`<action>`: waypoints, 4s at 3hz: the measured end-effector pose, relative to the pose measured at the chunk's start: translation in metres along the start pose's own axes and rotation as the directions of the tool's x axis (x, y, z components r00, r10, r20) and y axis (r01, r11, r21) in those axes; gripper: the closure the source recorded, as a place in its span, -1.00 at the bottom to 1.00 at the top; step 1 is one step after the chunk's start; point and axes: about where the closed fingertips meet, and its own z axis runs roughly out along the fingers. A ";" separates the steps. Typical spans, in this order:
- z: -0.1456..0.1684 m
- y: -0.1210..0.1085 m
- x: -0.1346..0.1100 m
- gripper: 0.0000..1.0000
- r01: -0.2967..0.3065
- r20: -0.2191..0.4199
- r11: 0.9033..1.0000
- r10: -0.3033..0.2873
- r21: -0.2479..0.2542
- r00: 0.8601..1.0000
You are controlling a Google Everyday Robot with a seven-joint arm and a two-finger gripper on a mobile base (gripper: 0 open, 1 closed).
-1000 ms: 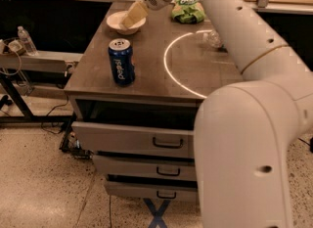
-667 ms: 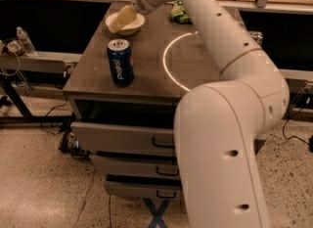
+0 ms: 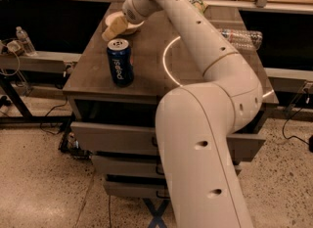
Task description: Move paper bowl near green rice chip bag
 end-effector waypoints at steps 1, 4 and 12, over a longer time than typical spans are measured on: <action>0.012 -0.006 0.008 -0.73 -0.023 -0.027 1.000 0.024 0.013 0.999; 0.001 -0.026 0.001 0.82 0.060 -0.083 0.992 -0.051 0.107 0.995; -0.192 -0.204 0.087 1.00 0.143 -0.254 0.709 0.053 0.691 0.966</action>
Offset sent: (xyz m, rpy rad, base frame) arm 0.0320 -0.0156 -0.0070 -0.0241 0.0159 -0.0890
